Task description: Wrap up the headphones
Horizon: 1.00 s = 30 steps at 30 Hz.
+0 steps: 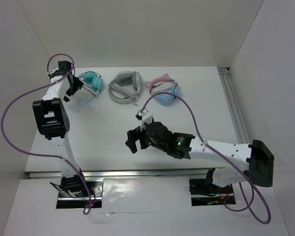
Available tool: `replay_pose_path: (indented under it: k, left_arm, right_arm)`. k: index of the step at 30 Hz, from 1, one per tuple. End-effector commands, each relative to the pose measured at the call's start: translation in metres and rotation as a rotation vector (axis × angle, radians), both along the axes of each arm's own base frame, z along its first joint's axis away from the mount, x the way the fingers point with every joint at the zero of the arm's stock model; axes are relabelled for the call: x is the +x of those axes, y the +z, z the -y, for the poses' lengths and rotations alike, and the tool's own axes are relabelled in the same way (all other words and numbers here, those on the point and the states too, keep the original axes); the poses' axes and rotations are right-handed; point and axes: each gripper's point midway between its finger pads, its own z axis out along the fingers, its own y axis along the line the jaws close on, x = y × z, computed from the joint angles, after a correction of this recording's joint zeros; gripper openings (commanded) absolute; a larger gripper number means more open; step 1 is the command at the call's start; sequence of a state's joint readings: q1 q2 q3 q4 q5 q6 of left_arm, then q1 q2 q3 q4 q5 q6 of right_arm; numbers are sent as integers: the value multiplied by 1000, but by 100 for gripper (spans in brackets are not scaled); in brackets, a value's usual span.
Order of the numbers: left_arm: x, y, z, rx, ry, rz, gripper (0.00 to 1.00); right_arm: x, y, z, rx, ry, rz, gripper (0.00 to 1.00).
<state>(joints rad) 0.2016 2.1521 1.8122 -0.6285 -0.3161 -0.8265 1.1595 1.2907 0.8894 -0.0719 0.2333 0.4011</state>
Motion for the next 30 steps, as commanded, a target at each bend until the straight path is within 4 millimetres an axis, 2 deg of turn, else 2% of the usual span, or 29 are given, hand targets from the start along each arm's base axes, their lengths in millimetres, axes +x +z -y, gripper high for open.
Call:
replay_pose_path:
  k: [1, 3, 4, 5, 6, 7, 8, 9, 10, 11, 12, 13, 14, 15, 16, 17, 18, 19, 21, 22, 25, 26, 28, 30]
  left_arm:
    - [3, 124, 18, 54, -20, 262, 100]
    - [-11, 150, 25, 37, -28, 312, 100]
    - [-30, 180, 32, 31, -42, 372, 100]
    - [-41, 194, 38, 18, -59, 404, 100]
    - [-53, 207, 45, 4, -77, 435, 100]
    - [-63, 222, 67, -22, -148, 479, 100]
    - [-97, 243, 78, 7, -193, 526, 100]
    - [-113, 252, 89, 24, -231, 560, 100]
    - [-127, 242, 114, 32, -351, 562, 100]
    - [-145, 248, 124, 38, -398, 589, 100]
    - [-179, 273, 133, 51, -438, 685, 100]
    - [-198, 270, 152, 40, -546, 699, 100]
    - [-216, 247, 157, 23, -580, 661, 100]
    - [-232, 243, 160, 22, -602, 669, 100]
    - [-261, 254, 165, 40, -645, 743, 100]
    - [-273, 235, 170, 37, -696, 720, 100]
    - [-286, 225, 169, 43, -704, 706, 100]
    - [-303, 228, 167, 67, -712, 746, 100]
    - [-316, 219, 160, 115, -715, 723, 100]
    - [-325, 207, 159, 95, -699, 675, 100]
    - [-339, 230, 164, 126, -756, 748, 100]
    - [-342, 226, 162, 125, -748, 724, 100]
    - [-345, 231, 159, 149, -749, 727, 100]
    - [-346, 223, 161, 132, -763, 691, 100]
  right_arm:
    - [5, 53, 11, 67, -75, 57, 99]
    - [5, 58, 24, 56, -102, 57, 99]
    - [2, 66, 28, 68, -115, 55, 99]
    - [3, 74, 44, 56, -153, 70, 99]
    - [3, 81, 52, 63, -177, 72, 99]
    - [4, 91, 61, 75, -204, 80, 99]
    - [4, 99, 81, 64, -247, 98, 99]
    - [2, 110, 88, 78, -260, 103, 99]
    - [1, 122, 101, 103, -292, 112, 99]
    - [-3, 119, 111, 77, -294, 98, 99]
    - [-5, 126, 117, 82, -295, 99, 99]
    - [-10, 126, 121, 84, -290, 90, 99]
    - [-14, 132, 132, 93, -290, 92, 99]
    - [-17, 132, 137, 97, -294, 84, 99]
    - [-19, 133, 142, 97, -294, 84, 99]
    - [-21, 133, 147, 98, -294, 84, 99]
    - [-24, 138, 156, 106, -295, 86, 99]
    - [-26, 136, 160, 97, -294, 84, 99]
    - [-31, 138, 176, 70, -290, 85, 99]
    - [-33, 145, 180, 71, -290, 86, 99]
    - [-38, 155, 210, 62, -332, 96, 99]
    - [-38, 155, 216, 53, -348, 94, 99]
    - [-39, 154, 237, 38, -390, 101, 99]
    - [-41, 158, 247, 60, -414, 100, 99]
